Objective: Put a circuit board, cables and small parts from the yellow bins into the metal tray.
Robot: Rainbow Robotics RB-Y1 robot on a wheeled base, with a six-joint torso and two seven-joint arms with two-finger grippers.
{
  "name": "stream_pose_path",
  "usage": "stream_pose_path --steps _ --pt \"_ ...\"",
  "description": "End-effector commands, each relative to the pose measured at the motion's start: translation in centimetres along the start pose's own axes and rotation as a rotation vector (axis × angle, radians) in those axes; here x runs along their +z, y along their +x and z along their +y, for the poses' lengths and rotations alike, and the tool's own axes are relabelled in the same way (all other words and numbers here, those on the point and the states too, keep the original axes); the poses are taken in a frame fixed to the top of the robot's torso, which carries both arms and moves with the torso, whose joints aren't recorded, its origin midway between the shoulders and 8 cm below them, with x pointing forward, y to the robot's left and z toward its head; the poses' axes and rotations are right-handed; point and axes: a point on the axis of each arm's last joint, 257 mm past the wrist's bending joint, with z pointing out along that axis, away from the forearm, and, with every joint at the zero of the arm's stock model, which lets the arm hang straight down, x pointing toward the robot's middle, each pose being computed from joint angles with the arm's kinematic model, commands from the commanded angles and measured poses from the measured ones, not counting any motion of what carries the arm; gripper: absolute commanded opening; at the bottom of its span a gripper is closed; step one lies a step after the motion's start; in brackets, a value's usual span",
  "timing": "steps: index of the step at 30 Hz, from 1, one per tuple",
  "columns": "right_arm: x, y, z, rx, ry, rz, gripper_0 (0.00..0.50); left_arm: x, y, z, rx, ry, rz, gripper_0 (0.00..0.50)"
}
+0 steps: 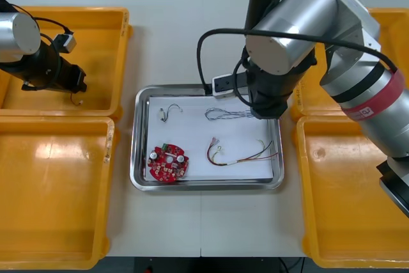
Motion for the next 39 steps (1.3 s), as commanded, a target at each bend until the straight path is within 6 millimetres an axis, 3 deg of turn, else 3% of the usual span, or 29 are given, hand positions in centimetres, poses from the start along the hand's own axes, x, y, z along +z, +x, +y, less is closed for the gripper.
stream_pose_path --steps 1,8,15,20,28,29,30,31,32,33,39 --pt "-3.3 2.7 -1.9 0.103 0.036 -0.005 0.500 -1.2 -0.4 1.9 0.069 -0.043 -0.016 0.500" --pt "-5.8 4.9 -3.7 0.206 0.067 -0.062 0.500 -1.4 -1.6 2.3 0.077 -0.057 -0.061 0.500" --pt "-8.3 7.7 -5.0 0.424 0.068 -0.127 0.500 -1.8 -2.6 2.1 0.091 -0.059 -0.095 0.500" --pt "-10.3 10.9 -6.0 0.577 0.111 -0.125 0.500 -1.8 -2.7 2.1 0.094 -0.058 -0.098 0.500" --pt "-10.4 16.1 -5.4 0.854 0.113 -0.102 0.500 -1.4 -2.6 1.6 0.101 -0.057 -0.092 0.499" --pt "-10.3 16.9 -5.3 0.903 0.113 -0.104 0.500 -1.4 -2.5 1.6 0.103 -0.058 -0.089 0.434" --pt "-10.3 17.7 -5.1 0.957 0.112 -0.108 0.500 -1.3 -2.4 1.6 0.104 -0.058 -0.086 0.310" --pt "-10.4 17.9 -5.1 0.977 0.114 -0.112 0.500 -1.3 -2.3 1.6 0.105 -0.058 -0.085 0.225" --pt "-10.4 18.6 -4.9 1.021 0.114 -0.118 0.500 -1.2 -2.3 1.6 0.103 -0.058 -0.085 0.025" --pt "-10.2 19.2 -4.7 1.062 0.113 -0.120 0.500 -1.1 -2.1 1.7 0.102 -0.058 -0.083 0.000" --pt "-10.2 22.2 -3.6 1.248 0.130 -0.123 0.500 -0.8 -1.7 1.7 0.101 -0.055 -0.082 0.000"
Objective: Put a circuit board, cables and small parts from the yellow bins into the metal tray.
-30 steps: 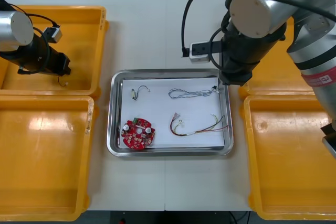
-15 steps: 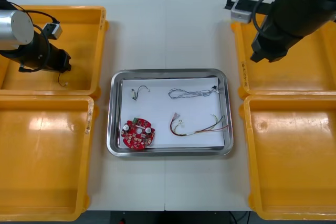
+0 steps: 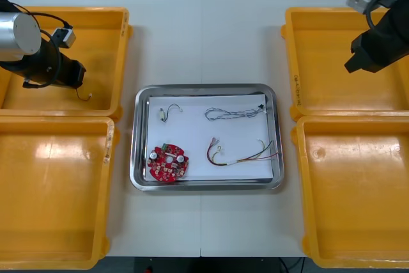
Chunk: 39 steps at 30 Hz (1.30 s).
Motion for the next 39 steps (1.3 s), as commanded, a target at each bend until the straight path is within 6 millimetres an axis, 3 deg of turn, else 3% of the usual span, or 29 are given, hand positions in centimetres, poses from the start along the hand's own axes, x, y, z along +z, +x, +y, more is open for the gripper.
stream_pose_path --steps 1,14,23,31,39 --pt "-2.0 2.3 -3.8 0.160 0.083 -0.027 0.500 -0.5 -0.3 1.4 0.088 -0.033 -0.026 0.000" --pt "-0.8 7.7 -5.6 0.407 0.162 0.027 0.500 -1.2 0.2 2.0 0.071 -0.028 -0.008 0.000" --pt "-0.6 10.8 -6.8 0.497 0.169 0.038 0.500 -5.7 -0.4 2.3 0.064 -0.020 0.020 0.000" --pt "-0.2 14.0 -7.4 0.567 0.158 0.066 0.500 -10.2 0.1 3.0 0.101 -0.119 0.082 0.000" --pt "0.0 15.9 -6.9 0.607 0.113 0.082 0.500 -13.2 0.3 -0.3 0.051 -0.111 0.090 0.000"
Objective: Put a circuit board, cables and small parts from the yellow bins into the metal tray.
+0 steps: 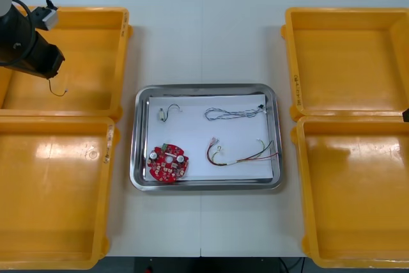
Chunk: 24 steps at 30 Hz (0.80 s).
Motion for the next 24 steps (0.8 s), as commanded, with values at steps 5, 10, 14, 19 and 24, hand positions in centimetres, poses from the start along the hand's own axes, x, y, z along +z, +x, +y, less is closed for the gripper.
stream_pose_path --steps 5,10,14,19,24 --pt "-1.7 0.3 -1.3 0.039 0.013 -0.032 0.500 -4.2 -0.7 -2.5 -0.086 -0.006 -0.046 0.000" --pt "-1.5 0.2 -0.4 0.048 -0.019 -0.042 0.500 -5.5 -2.0 -5.4 -0.114 0.022 -0.104 0.000" --pt "-1.4 0.3 0.3 0.047 -0.036 -0.045 0.500 -6.3 -2.9 -7.9 -0.124 0.031 -0.147 0.000" --pt "-1.1 0.4 0.8 0.051 -0.047 -0.045 0.500 -6.3 -3.2 -10.8 -0.152 0.055 -0.159 0.000" --pt "-0.5 1.5 0.9 0.052 -0.041 -0.037 0.500 -6.2 -3.3 -14.1 -0.181 0.078 -0.160 0.000"
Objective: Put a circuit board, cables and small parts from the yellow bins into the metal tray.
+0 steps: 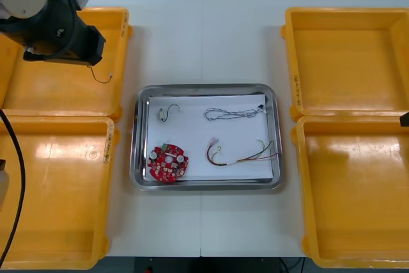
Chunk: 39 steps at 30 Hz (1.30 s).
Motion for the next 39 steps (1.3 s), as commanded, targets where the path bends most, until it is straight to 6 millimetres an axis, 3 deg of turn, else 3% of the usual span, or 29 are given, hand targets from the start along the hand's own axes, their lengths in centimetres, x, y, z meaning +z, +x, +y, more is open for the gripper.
stream_pose_path --steps 1,10,15,23,39 --pt "-0.4 0.7 -0.1 0.054 0.006 -0.024 0.500 -0.1 0.3 -3.8 -0.050 0.014 -0.015 0.000" --pt "-0.5 0.7 0.1 0.046 0.014 -0.035 0.500 0.6 1.3 -9.4 -0.086 0.031 0.014 0.000" --pt "-0.4 1.0 0.0 0.045 0.019 -0.033 0.500 1.7 3.1 -11.9 -0.104 0.018 0.050 0.000" --pt "-0.4 1.0 0.0 0.045 0.017 -0.033 0.500 3.9 4.9 -14.5 -0.093 0.015 0.077 0.000" --pt "-0.5 1.0 0.0 0.044 0.019 -0.033 0.500 10.2 3.9 -18.2 -0.130 0.070 0.102 0.000"
